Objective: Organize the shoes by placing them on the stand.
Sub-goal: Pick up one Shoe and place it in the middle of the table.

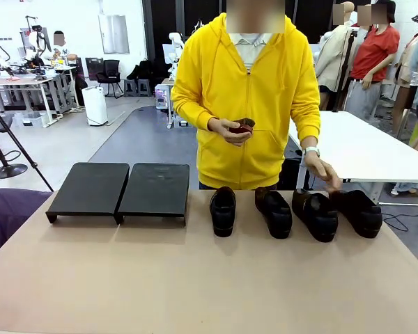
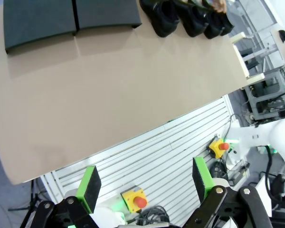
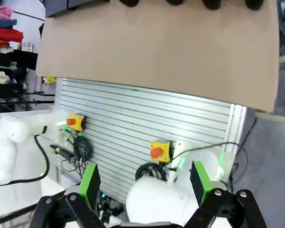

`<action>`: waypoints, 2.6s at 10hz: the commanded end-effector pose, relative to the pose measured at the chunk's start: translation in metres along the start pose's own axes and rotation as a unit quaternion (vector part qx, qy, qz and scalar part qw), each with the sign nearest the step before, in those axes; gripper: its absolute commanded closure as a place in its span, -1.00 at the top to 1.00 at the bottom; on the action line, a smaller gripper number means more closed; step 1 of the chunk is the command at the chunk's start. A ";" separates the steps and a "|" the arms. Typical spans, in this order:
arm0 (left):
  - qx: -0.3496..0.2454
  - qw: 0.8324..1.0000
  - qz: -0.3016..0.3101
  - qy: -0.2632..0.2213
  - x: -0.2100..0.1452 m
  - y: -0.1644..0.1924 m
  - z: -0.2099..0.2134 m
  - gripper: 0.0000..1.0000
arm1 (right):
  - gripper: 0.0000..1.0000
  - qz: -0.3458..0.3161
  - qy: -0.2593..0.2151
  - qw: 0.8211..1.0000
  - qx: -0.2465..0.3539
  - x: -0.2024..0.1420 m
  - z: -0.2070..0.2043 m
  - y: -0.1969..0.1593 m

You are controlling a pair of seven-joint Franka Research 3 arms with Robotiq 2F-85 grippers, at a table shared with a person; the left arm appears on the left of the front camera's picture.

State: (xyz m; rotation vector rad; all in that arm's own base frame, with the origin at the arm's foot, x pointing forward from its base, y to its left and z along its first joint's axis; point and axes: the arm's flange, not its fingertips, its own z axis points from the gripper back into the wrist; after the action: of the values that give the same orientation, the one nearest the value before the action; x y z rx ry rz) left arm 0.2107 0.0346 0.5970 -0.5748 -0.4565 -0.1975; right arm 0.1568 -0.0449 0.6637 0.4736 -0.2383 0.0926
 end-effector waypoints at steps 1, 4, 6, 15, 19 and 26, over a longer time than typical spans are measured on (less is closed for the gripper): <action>-0.005 1.000 -0.006 -0.004 0.000 0.001 -0.002 1.00 | 1.00 -0.020 0.001 1.000 -0.023 0.068 -0.049 0.023; -0.005 1.000 -0.006 -0.004 0.000 0.001 -0.002 1.00 | 1.00 -0.040 -0.004 0.998 -0.042 0.188 -0.180 0.079; -0.005 1.000 -0.006 -0.004 0.000 0.001 -0.002 1.00 | 1.00 -0.050 -0.015 0.995 -0.079 0.243 -0.254 0.106; -0.005 1.000 -0.006 -0.004 0.000 0.001 -0.002 1.00 | 1.00 0.031 0.138 0.988 -0.058 0.346 -0.334 0.092; -0.005 1.000 -0.006 -0.004 0.000 0.001 -0.002 1.00 | 1.00 0.019 0.168 0.984 -0.058 0.411 -0.408 0.059; -0.005 1.000 -0.006 -0.004 0.000 0.001 -0.002 1.00 | 1.00 -0.041 0.185 0.978 -0.085 0.421 -0.497 0.057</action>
State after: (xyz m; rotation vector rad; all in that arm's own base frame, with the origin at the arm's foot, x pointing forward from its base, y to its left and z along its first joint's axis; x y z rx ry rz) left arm 0.2108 0.0340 0.5970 -0.5733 -0.4560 -0.1980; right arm 0.6485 0.2419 0.3650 0.3417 0.1669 0.1203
